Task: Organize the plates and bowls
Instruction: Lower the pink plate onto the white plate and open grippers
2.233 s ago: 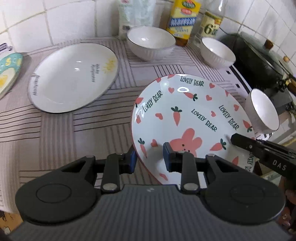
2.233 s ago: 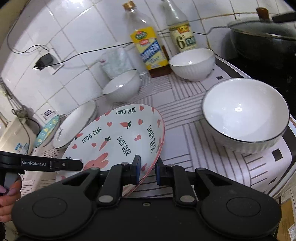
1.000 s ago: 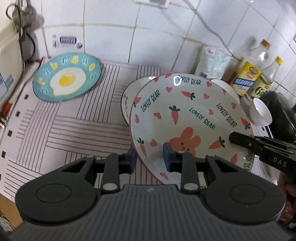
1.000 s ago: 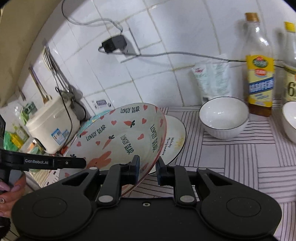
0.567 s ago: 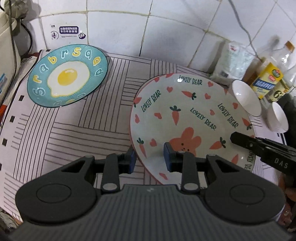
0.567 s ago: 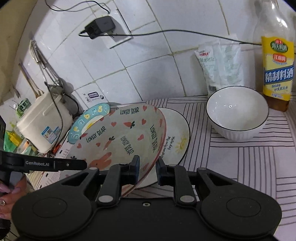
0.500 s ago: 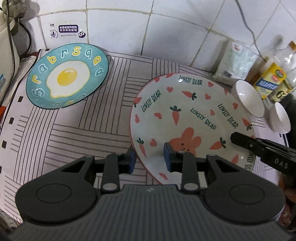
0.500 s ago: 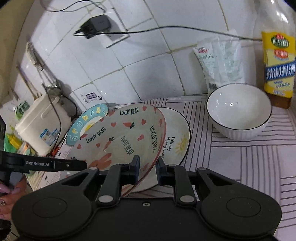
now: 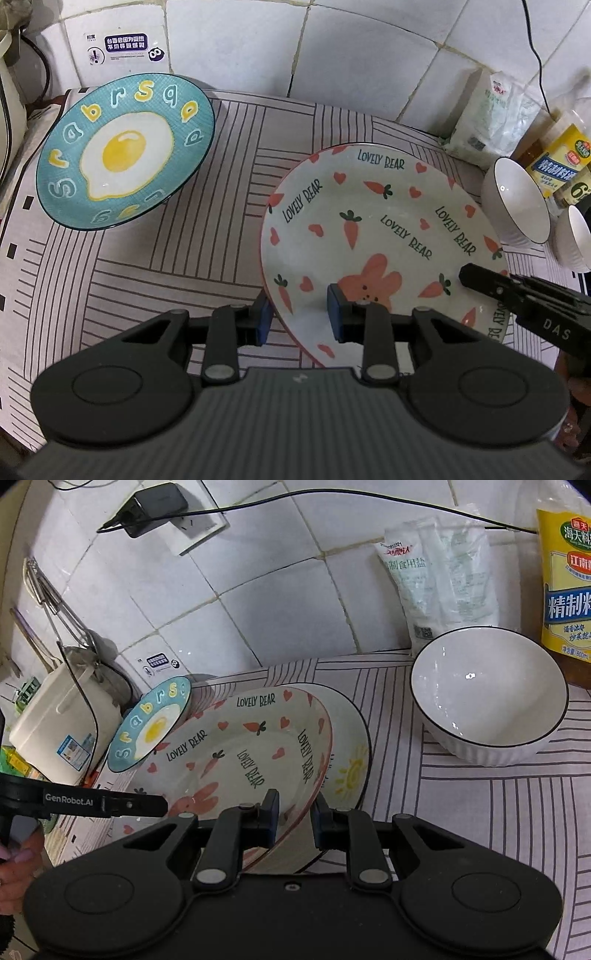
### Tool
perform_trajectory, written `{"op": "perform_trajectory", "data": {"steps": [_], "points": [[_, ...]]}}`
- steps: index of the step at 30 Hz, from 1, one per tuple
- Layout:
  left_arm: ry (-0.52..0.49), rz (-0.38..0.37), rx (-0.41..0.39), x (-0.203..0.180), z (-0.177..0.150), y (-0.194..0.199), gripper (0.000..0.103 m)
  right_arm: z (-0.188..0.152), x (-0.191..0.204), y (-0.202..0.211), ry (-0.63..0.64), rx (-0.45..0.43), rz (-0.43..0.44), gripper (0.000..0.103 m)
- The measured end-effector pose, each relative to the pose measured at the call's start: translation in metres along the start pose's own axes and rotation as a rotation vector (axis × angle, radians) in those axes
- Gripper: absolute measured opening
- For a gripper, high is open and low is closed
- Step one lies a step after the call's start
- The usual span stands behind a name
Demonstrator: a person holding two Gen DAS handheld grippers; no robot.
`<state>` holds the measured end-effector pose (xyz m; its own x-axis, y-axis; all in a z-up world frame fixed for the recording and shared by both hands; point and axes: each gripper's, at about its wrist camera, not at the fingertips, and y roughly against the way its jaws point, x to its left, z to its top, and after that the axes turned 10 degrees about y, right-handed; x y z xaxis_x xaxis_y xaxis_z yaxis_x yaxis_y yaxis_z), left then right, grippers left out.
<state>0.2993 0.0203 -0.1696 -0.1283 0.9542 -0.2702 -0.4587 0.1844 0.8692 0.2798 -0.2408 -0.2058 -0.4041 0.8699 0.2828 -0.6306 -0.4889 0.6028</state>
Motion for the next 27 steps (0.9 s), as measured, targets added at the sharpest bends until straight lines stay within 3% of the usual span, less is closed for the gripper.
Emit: {"op": "perform_trajectory", "data": {"steps": [7,14,20,25,27], "points": [[-0.012,0.012,0.031,-0.002,0.002,-0.008,0.029,0.002,-0.002,-0.009,-0.015,0.04,-0.009,0.023],[0.057,0.0,0.057,0.005,0.004,-0.014,0.029,0.006,-0.001,-0.011,0.005,0.055,-0.029,0.022],[0.069,0.004,0.079,0.003,0.003,-0.016,0.028,0.011,0.01,-0.013,0.047,0.09,-0.114,0.025],[0.056,0.011,0.075,-0.001,0.001,-0.009,0.027,0.014,0.032,-0.014,0.158,0.114,-0.219,0.032],[0.048,0.01,0.074,-0.004,-0.002,-0.008,0.022,0.013,0.034,-0.015,0.173,0.112,-0.234,0.033]]}}
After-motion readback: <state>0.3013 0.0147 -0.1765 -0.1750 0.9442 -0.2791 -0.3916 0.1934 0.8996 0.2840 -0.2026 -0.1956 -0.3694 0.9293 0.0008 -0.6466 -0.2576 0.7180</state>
